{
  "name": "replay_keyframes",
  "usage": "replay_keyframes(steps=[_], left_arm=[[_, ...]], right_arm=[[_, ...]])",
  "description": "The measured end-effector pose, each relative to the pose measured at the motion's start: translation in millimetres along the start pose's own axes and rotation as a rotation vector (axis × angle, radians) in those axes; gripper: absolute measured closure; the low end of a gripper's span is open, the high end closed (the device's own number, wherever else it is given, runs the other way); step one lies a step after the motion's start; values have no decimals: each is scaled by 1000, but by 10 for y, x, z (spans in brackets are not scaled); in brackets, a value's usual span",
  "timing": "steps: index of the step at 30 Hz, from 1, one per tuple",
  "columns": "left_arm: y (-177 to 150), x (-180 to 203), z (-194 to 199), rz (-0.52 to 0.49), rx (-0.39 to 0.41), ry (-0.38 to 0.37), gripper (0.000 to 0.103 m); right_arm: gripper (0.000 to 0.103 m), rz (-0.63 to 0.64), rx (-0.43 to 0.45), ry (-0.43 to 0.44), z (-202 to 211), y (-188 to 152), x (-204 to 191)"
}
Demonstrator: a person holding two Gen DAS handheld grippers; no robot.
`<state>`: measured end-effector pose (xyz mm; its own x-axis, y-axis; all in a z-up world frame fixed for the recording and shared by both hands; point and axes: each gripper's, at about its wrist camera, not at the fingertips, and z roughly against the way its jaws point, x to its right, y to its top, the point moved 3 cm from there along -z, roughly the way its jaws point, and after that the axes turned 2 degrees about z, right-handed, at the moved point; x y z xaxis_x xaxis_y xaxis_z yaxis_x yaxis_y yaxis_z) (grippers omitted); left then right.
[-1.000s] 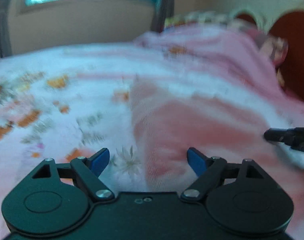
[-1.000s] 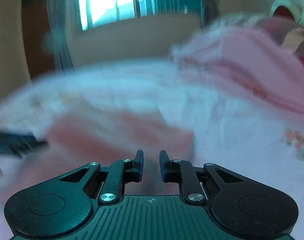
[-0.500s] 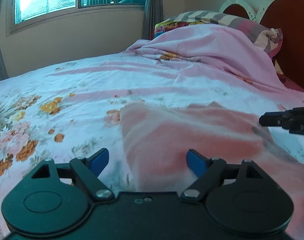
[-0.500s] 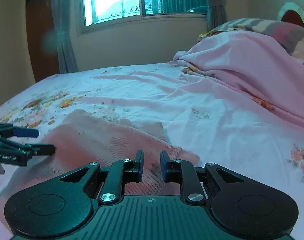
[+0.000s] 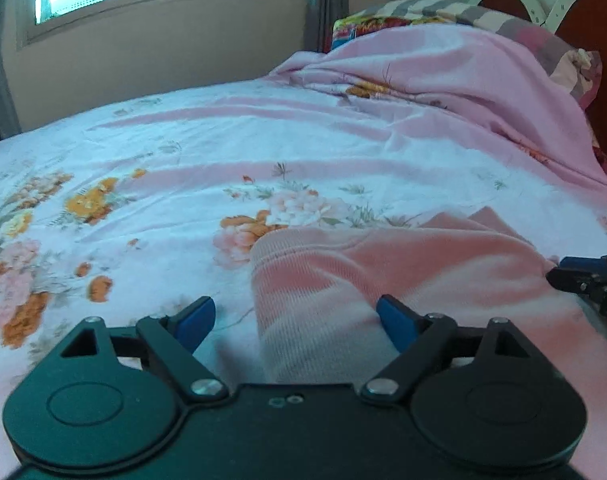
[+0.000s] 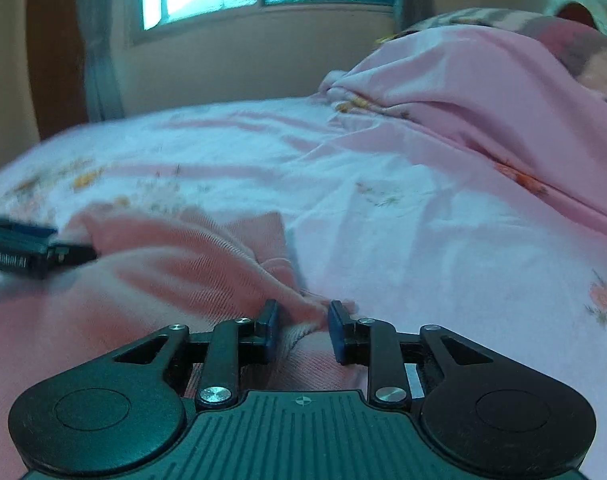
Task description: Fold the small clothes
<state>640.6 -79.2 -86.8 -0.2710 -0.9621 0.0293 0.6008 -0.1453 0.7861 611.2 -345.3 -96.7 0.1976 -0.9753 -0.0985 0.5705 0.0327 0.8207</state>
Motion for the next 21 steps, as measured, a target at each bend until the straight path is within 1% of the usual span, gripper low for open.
replay_keyframes(steps=[2, 3, 5, 7, 9, 12, 15, 17, 19, 21], left_arm=[[-35, -19, 219, -17, 30, -10, 16], [-54, -34, 337, -29, 45, -11, 17], [-172, -92, 596, -51, 88, -8, 17], [-277, -140, 665, -61, 48, 2, 17], [-405, -198, 736, -26, 55, -6, 17], [-456, -214, 761, 2, 47, 4, 17], [-442, -203, 793, 16, 40, 6, 18], [-440, -194, 842, 3, 38, 5, 18], [-468, -201, 893, -2, 37, -9, 18], [-491, -233, 918, 18, 33, -36, 18]], right_arm=[[26, -19, 46, 24, 240, -33, 43], [24, -22, 55, 37, 348, -63, 61], [24, -32, 80, 75, 578, -146, 116], [24, -52, 66, 94, 725, -230, 141], [24, -81, 58, 108, 805, -311, 157], [24, -99, 35, 122, 832, -384, 112], [24, -120, 23, 130, 819, -380, 77], [24, -151, 24, 137, 821, -373, 102], [24, -161, 20, 138, 823, -362, 130], [24, -172, 14, 154, 826, -374, 160]])
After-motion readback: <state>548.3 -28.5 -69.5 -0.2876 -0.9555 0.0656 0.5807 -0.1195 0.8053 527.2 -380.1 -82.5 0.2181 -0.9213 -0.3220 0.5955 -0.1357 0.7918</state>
